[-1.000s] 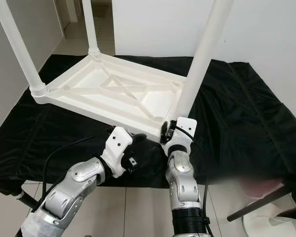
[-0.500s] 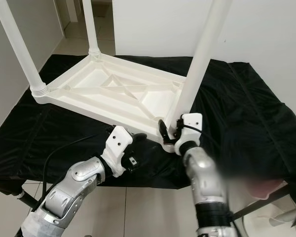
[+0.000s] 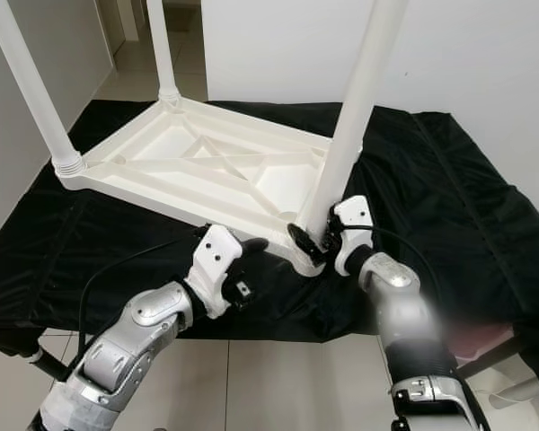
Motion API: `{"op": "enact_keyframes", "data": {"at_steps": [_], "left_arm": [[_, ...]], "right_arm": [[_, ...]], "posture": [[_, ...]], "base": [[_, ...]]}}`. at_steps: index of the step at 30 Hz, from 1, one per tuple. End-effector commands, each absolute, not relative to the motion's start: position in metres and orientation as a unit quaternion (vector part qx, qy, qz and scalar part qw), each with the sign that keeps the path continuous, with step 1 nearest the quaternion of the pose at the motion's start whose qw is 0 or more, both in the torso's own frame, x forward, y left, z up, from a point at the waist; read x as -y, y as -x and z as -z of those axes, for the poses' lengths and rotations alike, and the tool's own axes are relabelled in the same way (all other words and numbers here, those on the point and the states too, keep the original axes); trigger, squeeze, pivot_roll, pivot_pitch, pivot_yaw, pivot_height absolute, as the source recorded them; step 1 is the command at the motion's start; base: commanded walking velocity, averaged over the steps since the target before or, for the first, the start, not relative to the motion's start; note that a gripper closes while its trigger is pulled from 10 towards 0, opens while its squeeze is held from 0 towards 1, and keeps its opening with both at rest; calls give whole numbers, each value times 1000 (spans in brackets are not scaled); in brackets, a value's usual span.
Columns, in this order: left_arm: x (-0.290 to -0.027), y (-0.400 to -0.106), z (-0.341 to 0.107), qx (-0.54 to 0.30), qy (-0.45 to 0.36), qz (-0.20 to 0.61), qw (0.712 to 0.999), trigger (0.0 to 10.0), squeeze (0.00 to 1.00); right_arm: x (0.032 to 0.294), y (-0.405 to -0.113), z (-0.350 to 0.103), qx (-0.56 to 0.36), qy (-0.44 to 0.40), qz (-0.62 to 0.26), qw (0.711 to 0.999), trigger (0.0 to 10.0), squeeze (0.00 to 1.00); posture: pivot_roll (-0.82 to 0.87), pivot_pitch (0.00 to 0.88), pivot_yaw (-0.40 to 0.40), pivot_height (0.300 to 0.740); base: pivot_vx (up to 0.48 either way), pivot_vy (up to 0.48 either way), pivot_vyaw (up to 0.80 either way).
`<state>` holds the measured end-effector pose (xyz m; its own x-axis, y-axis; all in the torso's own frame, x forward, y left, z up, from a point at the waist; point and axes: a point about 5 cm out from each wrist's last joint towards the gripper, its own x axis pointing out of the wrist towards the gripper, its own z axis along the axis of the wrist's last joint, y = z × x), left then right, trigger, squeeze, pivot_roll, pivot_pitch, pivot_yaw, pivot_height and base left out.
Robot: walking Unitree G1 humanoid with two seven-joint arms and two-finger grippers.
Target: Building children table
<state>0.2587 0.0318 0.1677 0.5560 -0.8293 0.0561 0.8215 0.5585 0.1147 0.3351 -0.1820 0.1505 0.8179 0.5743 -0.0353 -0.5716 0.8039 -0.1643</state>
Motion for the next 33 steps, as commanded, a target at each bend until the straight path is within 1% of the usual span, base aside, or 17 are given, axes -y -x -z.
{"op": "enact_keyframes", "data": {"at_steps": [1,4,9,10,12,13,20,26,28,29,31,33], "left_arm": [[-31,-259,-167,50,-40,482,874,10000,0],[-31,-259,-167,50,-39,482,874,10000,0],[-30,-258,-166,49,-38,482,874,10000,0],[-30,-257,-166,48,-38,482,874,10000,0],[-30,-257,-166,48,-38,482,874,10000,0],[-30,-257,-165,47,-39,482,874,10000,0],[-30,-257,-164,46,-41,483,874,10000,0],[-30,-256,-160,39,-38,484,873,10000,0],[-31,-257,-158,36,-37,484,874,10000,0],[-31,-257,-158,36,-37,484,874,10000,0],[-32,-257,-157,33,-36,482,875,10000,0],[-33,-257,-157,33,-36,481,875,10000,0]], "right_arm": [[177,-338,-147,-6,104,-326,940,0,0],[178,-339,-145,-9,106,-333,937,0,0],[184,-339,-141,-19,91,-322,942,0,0],[185,-339,-140,-20,82,-321,943,9529,0],[185,-339,-140,-19,77,-321,944,9529,0],[184,-337,-139,-19,67,-307,949,10000,0],[178,-332,-134,-20,64,-277,959,10000,0],[172,-326,-137,-3,45,-236,971,10000,0],[172,-325,-139,3,40,-203,978,10000,0],[172,-325,-139,3,40,-203,978,10000,0],[174,-324,-140,3,22,-156,988,10000,0],[174,-323,-141,4,20,-142,990,10000,0]], "posture": [[4,42,-22,740],[5,44,-23,740],[5,48,-25,740],[4,49,-26,740],[4,49,-26,740],[1,51,-24,740],[-5,53,-20,740],[-13,58,-12,740],[-13,59,-11,740],[-13,59,-11,740],[-11,61,-11,740],[-11,61,-11,740]], "base": [[0,0,0],[0,0,0],[0,0,0],[0,0,0],[0,0,0],[0,0,0],[0,0,0],[0,0,0],[0,0,0],[0,0,0],[0,0,0],[0,0,0]]}}
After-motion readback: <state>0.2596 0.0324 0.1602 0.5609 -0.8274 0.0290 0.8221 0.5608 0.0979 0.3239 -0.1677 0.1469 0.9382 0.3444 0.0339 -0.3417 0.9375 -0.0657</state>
